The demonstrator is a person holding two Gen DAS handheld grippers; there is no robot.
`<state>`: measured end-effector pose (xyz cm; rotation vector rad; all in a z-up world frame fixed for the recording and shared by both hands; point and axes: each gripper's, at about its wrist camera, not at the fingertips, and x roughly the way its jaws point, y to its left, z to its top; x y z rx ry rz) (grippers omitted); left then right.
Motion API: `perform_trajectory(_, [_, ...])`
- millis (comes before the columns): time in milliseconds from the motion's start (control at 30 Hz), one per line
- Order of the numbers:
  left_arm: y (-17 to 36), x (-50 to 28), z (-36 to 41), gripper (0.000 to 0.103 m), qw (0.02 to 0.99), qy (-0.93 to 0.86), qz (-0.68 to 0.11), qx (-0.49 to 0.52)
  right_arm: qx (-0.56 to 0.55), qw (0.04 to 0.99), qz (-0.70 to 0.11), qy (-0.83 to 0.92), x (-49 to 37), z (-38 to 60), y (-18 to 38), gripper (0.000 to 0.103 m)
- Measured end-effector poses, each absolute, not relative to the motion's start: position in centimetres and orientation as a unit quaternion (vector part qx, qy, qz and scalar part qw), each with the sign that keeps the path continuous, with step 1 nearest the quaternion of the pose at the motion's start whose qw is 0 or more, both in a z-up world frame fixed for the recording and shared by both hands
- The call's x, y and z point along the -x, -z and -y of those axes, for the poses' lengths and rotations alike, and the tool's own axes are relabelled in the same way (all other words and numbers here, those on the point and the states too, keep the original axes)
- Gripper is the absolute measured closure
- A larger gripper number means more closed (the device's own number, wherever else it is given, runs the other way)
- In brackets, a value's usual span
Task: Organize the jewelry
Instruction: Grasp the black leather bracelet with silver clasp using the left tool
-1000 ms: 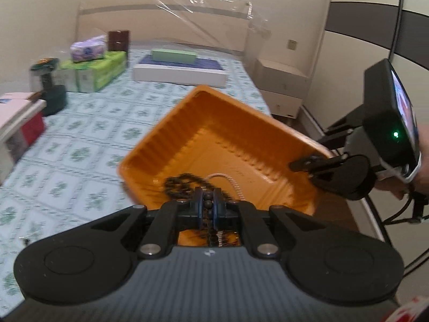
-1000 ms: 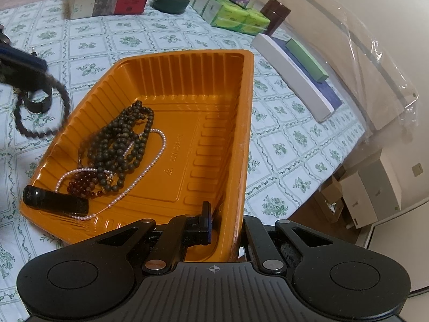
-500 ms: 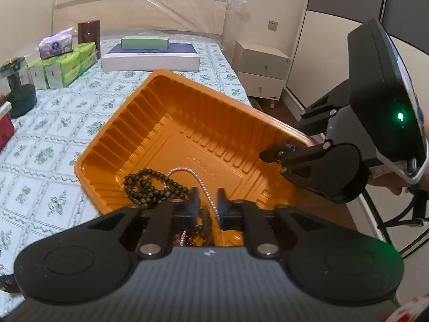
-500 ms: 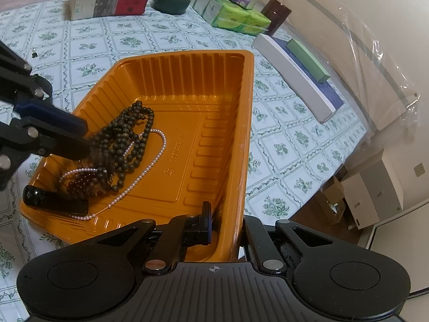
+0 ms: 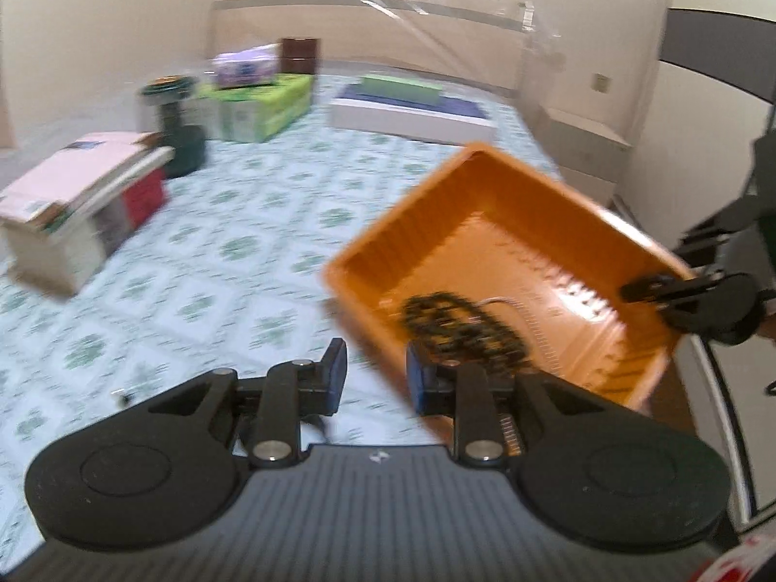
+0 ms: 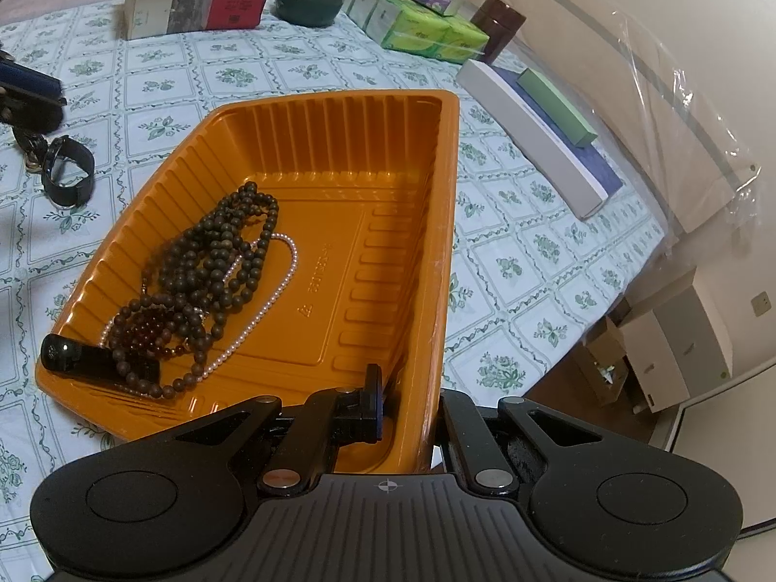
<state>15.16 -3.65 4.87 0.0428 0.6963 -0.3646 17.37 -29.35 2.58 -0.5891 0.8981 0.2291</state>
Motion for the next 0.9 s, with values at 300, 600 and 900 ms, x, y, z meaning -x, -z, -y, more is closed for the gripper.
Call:
perform_trajectory(300, [-3.1, -13.6, -2.2, 0.077, 0.932, 0.094, -0.349, -0.025, 0.279, 0.853, -0.427, -0.109, -17.4, 29.4, -2.5, 0.098])
perform_trajectory(600, [-0.4, -12.1, -6.4, 0.068, 0.928, 0.037, -0.369, -0.032, 0.277, 0.854, -0.428, -0.107, -17.4, 29.4, -2.5, 0.098])
perform_trajectory(900, [1.6, -13.1, -7.3, 0.047, 0.927, 0.031, -0.367, -0.077, 0.277, 0.855, -0.428, -0.098, -17.3, 29.2, -2.5, 0.098])
